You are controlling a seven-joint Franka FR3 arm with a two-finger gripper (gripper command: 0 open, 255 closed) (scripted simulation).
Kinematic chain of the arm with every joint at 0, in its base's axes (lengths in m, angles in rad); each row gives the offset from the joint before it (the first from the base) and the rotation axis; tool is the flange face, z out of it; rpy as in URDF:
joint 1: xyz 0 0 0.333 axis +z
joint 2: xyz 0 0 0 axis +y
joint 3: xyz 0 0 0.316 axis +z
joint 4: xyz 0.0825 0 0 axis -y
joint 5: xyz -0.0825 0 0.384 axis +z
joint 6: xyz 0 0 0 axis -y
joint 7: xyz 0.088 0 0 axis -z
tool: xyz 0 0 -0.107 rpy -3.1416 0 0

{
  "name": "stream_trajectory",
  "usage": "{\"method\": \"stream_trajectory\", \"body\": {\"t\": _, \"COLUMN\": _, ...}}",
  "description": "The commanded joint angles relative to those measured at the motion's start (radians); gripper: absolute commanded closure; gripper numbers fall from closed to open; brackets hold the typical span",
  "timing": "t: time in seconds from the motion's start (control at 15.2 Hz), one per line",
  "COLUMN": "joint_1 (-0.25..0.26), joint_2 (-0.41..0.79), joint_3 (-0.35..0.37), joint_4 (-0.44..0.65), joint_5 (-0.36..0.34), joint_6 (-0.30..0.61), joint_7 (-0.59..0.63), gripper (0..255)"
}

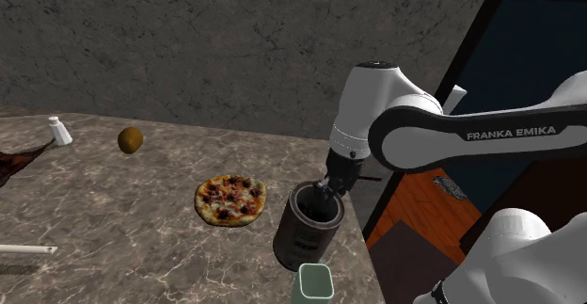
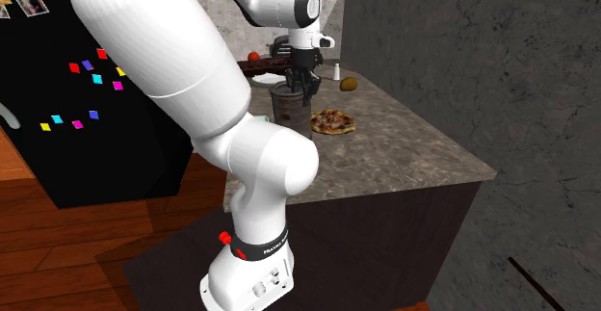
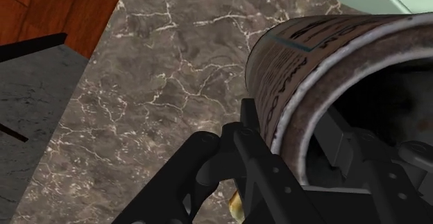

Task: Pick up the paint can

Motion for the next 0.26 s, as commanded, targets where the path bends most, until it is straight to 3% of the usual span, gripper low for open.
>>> {"method": "stream_trajectory", "body": {"t": 0.0, "joint_1": -0.001, "joint_2": -0.01, "joint_3": -0.004, "joint_4": 0.026, "joint_5": -0.002, "joint_6": -0.033, "joint_7": 0.002, "gripper": 255}}
{"method": "stream_trajectory", "body": {"t": 0.2, "joint_1": -0.001, "joint_2": -0.015, "joint_3": -0.006, "joint_4": 0.038, "joint_5": -0.004, "joint_6": -0.05, "joint_7": 0.002, "gripper": 255}}
